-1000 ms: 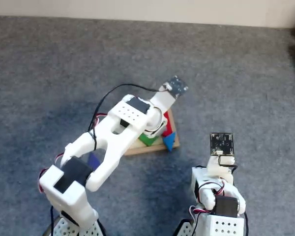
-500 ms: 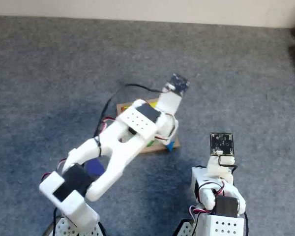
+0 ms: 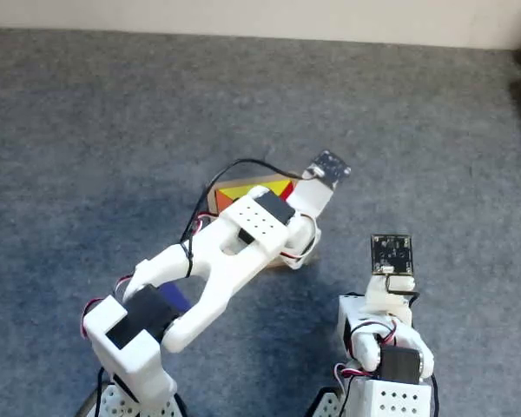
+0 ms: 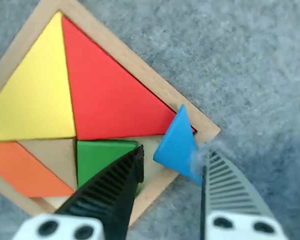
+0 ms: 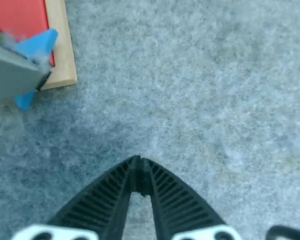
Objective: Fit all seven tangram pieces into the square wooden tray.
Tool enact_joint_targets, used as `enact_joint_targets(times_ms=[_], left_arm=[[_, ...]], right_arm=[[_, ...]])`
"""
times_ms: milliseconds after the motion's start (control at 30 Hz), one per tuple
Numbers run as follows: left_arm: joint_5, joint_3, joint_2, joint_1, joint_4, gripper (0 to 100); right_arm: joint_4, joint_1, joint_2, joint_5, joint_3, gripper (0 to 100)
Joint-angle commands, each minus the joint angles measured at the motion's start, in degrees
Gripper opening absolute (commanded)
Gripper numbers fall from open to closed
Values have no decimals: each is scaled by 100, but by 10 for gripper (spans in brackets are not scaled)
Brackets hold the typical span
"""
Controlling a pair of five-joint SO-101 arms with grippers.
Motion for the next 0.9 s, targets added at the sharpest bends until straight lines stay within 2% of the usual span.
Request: enact_joint_targets(times_ms=[0,267,433,600,867], left_arm=[[-281,-57,-31,-171,53,192],[-308,-66,-48,-567,53,193],[-343,-101,-84,-523,185,194],[-765,-119,-92,-409,431,194],[-862,-119,-92,-409,431,194]], right_arm=[[40,57,-101,62,585,5],[40,57,-101,62,585,5],[40,57,-101,62,585,5],[40,57,-101,62,585,5],[40,57,-101,62,585,5]])
